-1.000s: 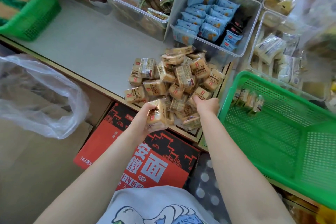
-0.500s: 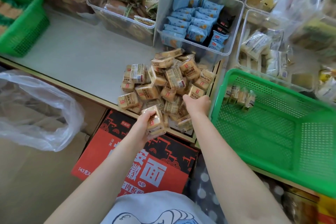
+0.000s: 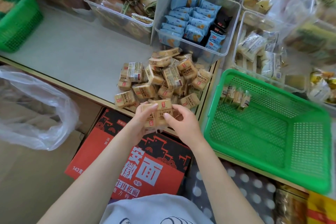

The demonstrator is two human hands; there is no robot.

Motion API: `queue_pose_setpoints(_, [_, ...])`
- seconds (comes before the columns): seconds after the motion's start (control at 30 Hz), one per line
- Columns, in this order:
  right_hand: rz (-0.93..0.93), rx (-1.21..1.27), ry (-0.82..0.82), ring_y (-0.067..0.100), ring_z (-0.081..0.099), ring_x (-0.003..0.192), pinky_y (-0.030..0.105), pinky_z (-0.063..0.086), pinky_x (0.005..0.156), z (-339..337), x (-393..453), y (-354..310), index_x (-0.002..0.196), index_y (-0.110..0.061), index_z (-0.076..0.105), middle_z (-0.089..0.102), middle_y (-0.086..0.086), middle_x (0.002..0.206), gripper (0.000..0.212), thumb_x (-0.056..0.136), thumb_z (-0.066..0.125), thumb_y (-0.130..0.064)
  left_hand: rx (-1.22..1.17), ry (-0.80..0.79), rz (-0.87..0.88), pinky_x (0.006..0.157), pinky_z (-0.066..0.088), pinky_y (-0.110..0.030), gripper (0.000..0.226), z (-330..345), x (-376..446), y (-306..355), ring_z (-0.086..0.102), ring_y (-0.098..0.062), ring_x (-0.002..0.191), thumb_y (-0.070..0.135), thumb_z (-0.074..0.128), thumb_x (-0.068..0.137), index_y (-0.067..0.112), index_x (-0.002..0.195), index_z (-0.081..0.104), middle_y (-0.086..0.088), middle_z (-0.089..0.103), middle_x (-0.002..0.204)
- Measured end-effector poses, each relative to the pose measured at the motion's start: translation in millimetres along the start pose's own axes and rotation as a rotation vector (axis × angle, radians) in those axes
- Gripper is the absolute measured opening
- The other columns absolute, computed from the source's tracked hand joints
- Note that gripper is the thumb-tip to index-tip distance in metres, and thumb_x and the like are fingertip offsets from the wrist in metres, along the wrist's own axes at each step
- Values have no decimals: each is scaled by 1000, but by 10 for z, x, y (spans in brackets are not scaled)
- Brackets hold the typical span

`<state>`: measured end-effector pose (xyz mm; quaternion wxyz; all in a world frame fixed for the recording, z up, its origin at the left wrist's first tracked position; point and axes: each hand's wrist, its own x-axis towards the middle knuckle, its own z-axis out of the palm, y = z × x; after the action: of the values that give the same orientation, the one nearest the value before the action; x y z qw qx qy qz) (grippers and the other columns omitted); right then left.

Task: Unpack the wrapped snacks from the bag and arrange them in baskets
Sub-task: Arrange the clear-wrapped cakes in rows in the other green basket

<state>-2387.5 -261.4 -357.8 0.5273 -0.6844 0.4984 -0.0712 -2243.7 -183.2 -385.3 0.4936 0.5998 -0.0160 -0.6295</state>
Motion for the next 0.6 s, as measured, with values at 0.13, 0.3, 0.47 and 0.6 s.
queue_pose_setpoints(0.13, [-30, 32, -55, 7, 59, 80, 32, 55, 76, 7, 15, -57, 109, -27, 68, 66, -3, 89, 20, 90, 72, -30, -105, -60, -26, 75, 59, -37, 97, 60, 87, -116, 71, -27, 105, 50, 84, 65, 26, 146, 37, -16, 61, 134])
queue_pose_setpoints(0.3, [190, 170, 183, 16, 65, 71, 39, 59, 72, -36, 262, 32, 93, -19, 67, 69, 2, 87, 9, 96, 59, -17, -171, 39, 4, 86, 59, -46, 81, -110, 126, -123, 73, -29, 98, 50, 79, 71, 22, 138, 44, -14, 68, 125])
queue_pose_setpoints(0.47, [381, 27, 168, 24, 66, 91, 43, 57, 83, 178, 558, 162, 119, -17, 53, 61, 0, 110, 33, 92, 65, -33, -141, 88, 5, 97, 53, -53, 82, -368, 186, -192, 72, -34, 102, 54, 82, 70, 25, 137, 44, -12, 69, 123])
queue_pose_setpoints(0.6, [433, 90, 228, 23, 58, 106, 42, 51, 95, 380, 706, 146, 127, -11, 51, 57, 6, 122, 41, 93, 67, -27, -182, 60, 20, 83, 58, -44, 80, -314, 207, -237, 72, -36, 100, 49, 82, 74, 19, 138, 44, -16, 70, 120])
